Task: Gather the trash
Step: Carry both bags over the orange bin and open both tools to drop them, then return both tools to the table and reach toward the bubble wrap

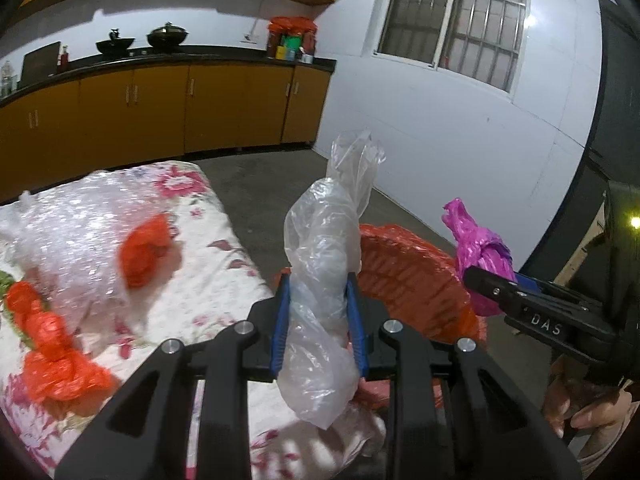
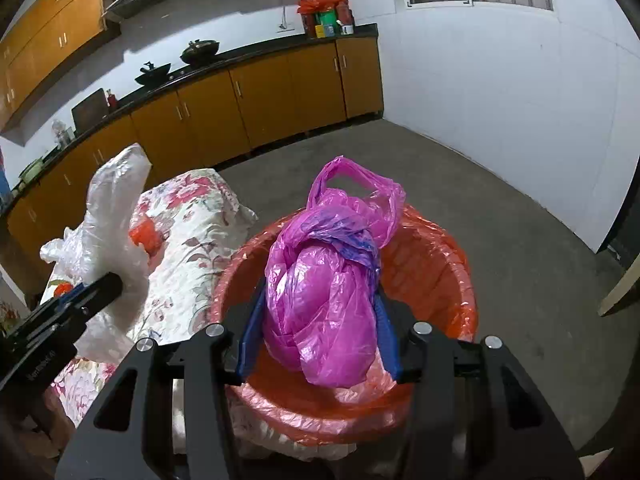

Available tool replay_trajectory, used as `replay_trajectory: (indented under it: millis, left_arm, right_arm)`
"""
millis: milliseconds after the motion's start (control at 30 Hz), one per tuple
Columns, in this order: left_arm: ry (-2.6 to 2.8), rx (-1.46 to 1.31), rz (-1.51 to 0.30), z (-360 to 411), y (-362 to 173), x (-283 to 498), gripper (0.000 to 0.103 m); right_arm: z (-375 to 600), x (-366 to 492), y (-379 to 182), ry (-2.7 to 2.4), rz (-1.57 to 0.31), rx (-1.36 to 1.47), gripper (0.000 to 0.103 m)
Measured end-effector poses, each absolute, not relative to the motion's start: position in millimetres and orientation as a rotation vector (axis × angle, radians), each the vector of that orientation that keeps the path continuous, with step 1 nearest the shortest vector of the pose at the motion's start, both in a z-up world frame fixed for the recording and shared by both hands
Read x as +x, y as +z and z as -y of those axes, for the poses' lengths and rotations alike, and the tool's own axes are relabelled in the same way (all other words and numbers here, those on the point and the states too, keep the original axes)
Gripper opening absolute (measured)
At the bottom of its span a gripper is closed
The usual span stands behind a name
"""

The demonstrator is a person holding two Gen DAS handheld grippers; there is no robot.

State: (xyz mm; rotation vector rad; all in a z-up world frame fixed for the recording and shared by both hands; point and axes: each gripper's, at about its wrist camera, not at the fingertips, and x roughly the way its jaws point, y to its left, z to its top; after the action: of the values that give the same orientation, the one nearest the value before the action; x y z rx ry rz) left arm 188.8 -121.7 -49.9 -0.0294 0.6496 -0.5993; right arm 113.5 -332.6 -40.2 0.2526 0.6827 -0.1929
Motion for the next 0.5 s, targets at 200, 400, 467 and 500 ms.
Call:
replay_trajectory:
  millis: [200,400,467,500]
  left_arm:
    - [-0.641,-0.024,-0.668,144.2,-55.5,198.0,0.027]
    - [-0.676,-0.020,-0.690,168.5,-64.3,204.6,0.035]
    - [-0.683,-0.023,-0.707,173.2,-69.6,207.7,0.044]
    - [-0.682,-0.024,-0.713,173.9,-71.0,208.1,0.048]
  right_arm:
    - [344.1,117.9,-40.3,-0.192,-0.669,0.272,0.049]
    - [358.6,112.8,-37.1,-0.213,-0.630,0.303,0.061]
    - [362.1,111.1,-36.9,-0.221,-0.618,0.312,0.070]
    - [364.3,108.4,-37.5,-0.228,-0.613,0.317,0.074]
